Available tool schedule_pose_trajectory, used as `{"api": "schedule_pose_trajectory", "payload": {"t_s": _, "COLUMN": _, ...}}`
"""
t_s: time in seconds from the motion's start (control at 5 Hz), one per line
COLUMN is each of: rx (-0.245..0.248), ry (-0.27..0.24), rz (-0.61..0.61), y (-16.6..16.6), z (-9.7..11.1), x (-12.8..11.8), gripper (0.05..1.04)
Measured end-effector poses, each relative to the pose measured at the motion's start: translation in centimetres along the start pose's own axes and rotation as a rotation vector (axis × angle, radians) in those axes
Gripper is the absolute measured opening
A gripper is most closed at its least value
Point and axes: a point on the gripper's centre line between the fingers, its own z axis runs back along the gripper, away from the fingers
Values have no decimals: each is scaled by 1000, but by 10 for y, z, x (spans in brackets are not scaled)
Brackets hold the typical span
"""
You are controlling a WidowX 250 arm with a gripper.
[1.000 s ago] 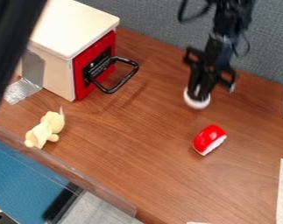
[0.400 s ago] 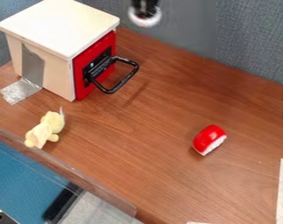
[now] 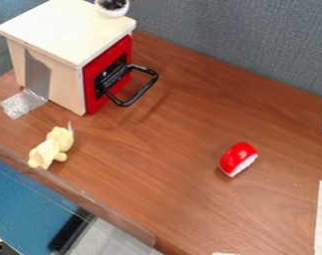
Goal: Picked up white object and placed it on top of the drawer
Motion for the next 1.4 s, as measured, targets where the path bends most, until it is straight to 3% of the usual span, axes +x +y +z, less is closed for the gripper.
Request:
{"api": "schedule_pose_trajectory", "payload": {"t_s": 0.4, "rx": 40, "ry": 45, "rz": 103, "y": 40, "z": -13, "x": -15, "gripper": 210}}
{"api": "schedule_pose_trajectory", "payload": {"t_s": 0.8, "rx": 23, "ry": 56, "rz": 103, "y": 43, "z": -19, "x": -20, "gripper": 251}}
{"api": "schedule_pose_trajectory", "payload": {"t_s": 1.2, "rx": 16, "ry": 94, "rz": 76, "y": 42, "z": -20, "x": -25, "gripper": 834}}
{"api": "schedule_pose_trajectory", "payload": {"t_s": 1.4, "rx": 20, "ry": 93, "rz": 18, "y": 41, "z": -17, "x": -24, "gripper": 1008}}
